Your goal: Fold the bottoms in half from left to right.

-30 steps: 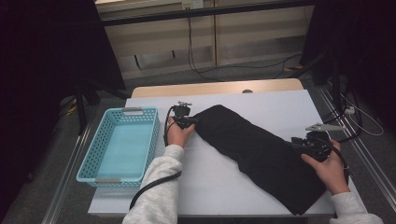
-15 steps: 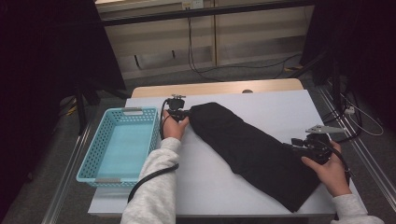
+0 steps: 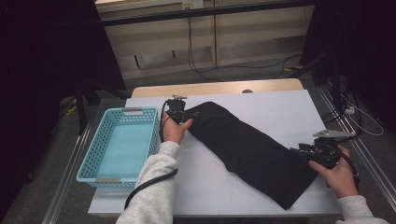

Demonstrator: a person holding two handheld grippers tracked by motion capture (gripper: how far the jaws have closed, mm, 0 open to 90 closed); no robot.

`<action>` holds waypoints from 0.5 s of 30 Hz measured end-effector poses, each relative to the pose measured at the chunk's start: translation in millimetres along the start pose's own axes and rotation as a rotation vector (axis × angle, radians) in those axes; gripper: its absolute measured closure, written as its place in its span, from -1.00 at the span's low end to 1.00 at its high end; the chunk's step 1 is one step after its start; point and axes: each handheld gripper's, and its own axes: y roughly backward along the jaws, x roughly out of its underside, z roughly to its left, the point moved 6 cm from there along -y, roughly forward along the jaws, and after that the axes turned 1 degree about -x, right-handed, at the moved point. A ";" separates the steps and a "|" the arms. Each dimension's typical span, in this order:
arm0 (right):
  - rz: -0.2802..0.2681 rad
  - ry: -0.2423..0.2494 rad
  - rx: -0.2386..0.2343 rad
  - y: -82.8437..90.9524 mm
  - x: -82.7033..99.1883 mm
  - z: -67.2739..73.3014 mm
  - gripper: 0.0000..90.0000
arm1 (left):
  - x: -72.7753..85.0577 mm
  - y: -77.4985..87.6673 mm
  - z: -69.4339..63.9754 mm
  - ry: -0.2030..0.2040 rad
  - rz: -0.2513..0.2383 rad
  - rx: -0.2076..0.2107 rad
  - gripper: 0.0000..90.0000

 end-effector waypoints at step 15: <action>0.069 -0.005 0.026 5.3 20.3 5.8 0.45 | 14.2 22.2 -12.8 -0.033 -0.016 0.027 -0.57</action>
